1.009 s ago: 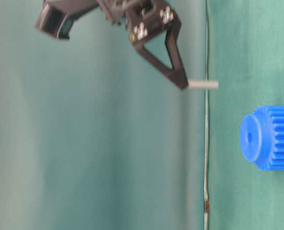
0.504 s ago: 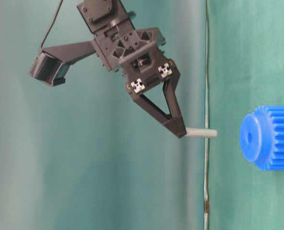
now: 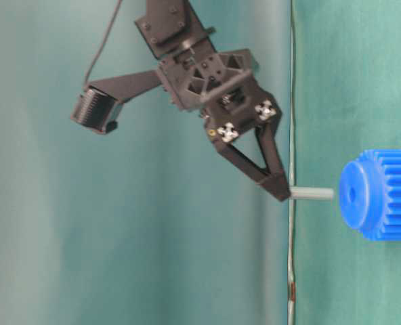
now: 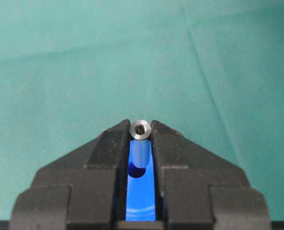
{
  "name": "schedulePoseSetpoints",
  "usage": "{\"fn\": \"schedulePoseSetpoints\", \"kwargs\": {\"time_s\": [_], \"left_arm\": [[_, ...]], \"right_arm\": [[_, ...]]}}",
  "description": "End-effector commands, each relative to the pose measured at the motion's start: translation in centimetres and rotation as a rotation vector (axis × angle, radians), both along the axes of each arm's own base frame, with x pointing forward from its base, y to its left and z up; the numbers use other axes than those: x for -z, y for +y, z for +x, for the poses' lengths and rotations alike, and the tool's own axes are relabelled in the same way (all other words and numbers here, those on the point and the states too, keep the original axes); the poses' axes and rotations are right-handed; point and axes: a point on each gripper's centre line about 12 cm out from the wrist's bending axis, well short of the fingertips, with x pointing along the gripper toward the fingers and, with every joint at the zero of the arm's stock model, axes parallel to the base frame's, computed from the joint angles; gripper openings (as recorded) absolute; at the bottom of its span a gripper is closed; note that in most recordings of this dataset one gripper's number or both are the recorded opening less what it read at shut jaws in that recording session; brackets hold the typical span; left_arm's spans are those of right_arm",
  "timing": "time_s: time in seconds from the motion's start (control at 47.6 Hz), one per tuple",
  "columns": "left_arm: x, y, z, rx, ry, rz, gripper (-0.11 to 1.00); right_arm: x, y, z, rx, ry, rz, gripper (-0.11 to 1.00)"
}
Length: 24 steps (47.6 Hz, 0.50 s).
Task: Insert the shaft placed at a random location into the center hole of the medium gear at another random location.
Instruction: 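Carry the shaft left with the right gripper over the blue gear's hole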
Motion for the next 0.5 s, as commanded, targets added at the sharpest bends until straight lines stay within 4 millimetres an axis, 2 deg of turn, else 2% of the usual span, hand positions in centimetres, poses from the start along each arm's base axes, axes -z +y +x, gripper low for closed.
{"fn": "schedulePoseSetpoints", "kwargs": {"time_s": [0.0, 0.252, 0.483], "left_arm": [[-0.6, 0.0, 0.2, -0.001, -0.014, 0.002, 0.00], [-0.6, 0.0, 0.2, -0.001, -0.015, 0.001, 0.00], [-0.6, 0.0, 0.2, -0.001, -0.014, 0.000, 0.00]], "right_arm": [[-0.8, -0.3, 0.9, 0.005, -0.051, -0.012, 0.13], [0.8, -0.3, 1.0, 0.008, -0.021, -0.003, 0.13], [1.0, -0.3, 0.9, 0.010, -0.017, -0.001, 0.13]]}}
